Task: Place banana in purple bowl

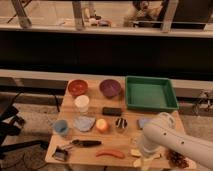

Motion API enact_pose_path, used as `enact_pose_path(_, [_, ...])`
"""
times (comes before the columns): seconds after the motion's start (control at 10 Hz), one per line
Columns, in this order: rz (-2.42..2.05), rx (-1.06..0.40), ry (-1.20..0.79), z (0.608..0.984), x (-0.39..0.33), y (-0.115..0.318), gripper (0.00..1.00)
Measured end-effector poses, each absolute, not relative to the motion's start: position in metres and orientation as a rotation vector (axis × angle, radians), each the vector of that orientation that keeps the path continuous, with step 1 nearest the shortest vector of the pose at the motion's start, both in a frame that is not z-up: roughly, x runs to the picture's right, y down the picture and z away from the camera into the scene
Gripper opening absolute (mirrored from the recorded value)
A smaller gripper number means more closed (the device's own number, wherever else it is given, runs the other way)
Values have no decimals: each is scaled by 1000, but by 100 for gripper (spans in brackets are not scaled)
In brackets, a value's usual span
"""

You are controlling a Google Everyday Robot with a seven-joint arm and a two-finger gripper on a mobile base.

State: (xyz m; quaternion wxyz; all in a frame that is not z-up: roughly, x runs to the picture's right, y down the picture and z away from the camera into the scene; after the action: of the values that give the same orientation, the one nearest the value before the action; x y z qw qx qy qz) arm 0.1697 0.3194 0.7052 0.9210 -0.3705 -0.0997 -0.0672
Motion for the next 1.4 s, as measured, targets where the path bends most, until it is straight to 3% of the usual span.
enact_pose_path(0.6, [-84, -720, -193, 709, 193, 313, 80])
enact_pose_path(1.4, [-92, -711, -141, 703, 221, 336, 80])
